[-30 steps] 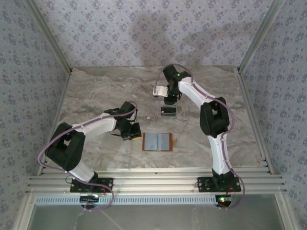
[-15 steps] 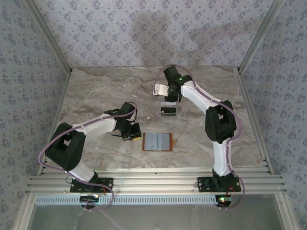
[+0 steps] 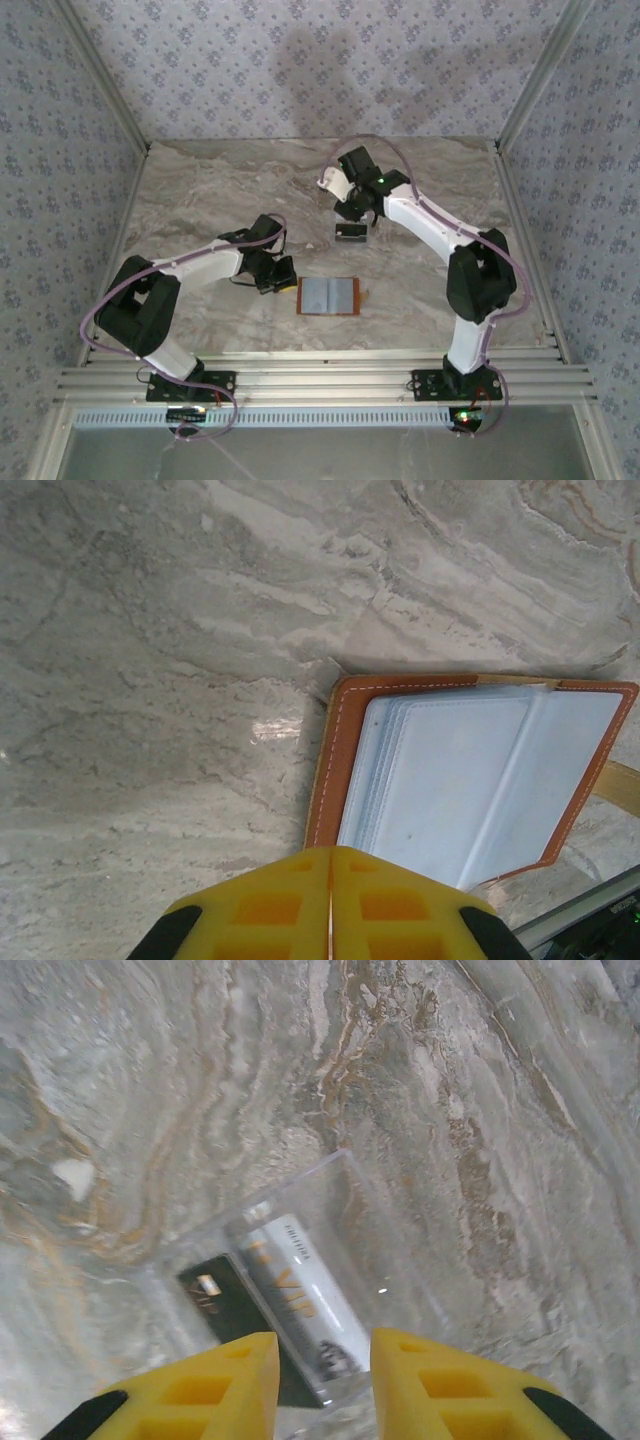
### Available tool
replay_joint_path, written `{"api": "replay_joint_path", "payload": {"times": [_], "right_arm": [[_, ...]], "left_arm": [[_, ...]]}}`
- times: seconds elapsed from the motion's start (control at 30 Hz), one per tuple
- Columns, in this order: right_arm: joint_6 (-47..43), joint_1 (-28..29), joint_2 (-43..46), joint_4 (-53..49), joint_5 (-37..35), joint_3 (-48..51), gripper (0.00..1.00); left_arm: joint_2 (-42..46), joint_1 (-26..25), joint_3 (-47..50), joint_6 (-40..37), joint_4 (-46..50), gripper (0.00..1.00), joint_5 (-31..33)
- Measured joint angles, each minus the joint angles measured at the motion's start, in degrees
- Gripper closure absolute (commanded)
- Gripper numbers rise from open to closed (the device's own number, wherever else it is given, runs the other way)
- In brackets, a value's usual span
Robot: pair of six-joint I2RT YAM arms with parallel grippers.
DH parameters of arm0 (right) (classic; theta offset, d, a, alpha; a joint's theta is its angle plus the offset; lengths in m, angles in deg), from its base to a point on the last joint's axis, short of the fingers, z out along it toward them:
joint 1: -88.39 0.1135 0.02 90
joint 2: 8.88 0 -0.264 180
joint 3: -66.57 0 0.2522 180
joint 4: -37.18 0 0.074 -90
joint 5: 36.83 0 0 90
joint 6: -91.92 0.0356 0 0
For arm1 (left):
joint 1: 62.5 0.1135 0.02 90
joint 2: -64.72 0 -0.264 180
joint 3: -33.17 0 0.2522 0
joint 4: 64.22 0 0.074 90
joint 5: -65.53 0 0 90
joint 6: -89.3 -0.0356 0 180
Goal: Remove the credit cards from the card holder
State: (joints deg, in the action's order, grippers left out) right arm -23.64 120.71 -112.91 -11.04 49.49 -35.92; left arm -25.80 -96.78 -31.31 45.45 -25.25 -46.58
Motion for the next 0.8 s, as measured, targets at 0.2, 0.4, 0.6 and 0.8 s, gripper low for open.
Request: {"api": "replay_joint_path", "payload": {"times": [0.2,0.4,0.6,0.8], "right_arm": [[20.0,1.4,7.5,1.7,2.5,7.9,0.77],[39.4,1.9,13.2,2.8,10.2,15.6,0.81],[52.0,3.6,14.8,4.4,18.7,23.3,0.81],[57.0,6.2,15.0,4.8,22.6,28.0,0.81]], "left_arm": [[0.0,-0.6,0.6,0.4,-2.1,0.91,-0.6],[0.0,-1.0,1.5,0.4,-4.2,0.92,-0.6],[0.0,-1.0,2.2,-0.3,-4.8,0.92,-0.5],[2.2,-1.0,3.4,-1.9,-4.0,0.92,-0.3]]}}
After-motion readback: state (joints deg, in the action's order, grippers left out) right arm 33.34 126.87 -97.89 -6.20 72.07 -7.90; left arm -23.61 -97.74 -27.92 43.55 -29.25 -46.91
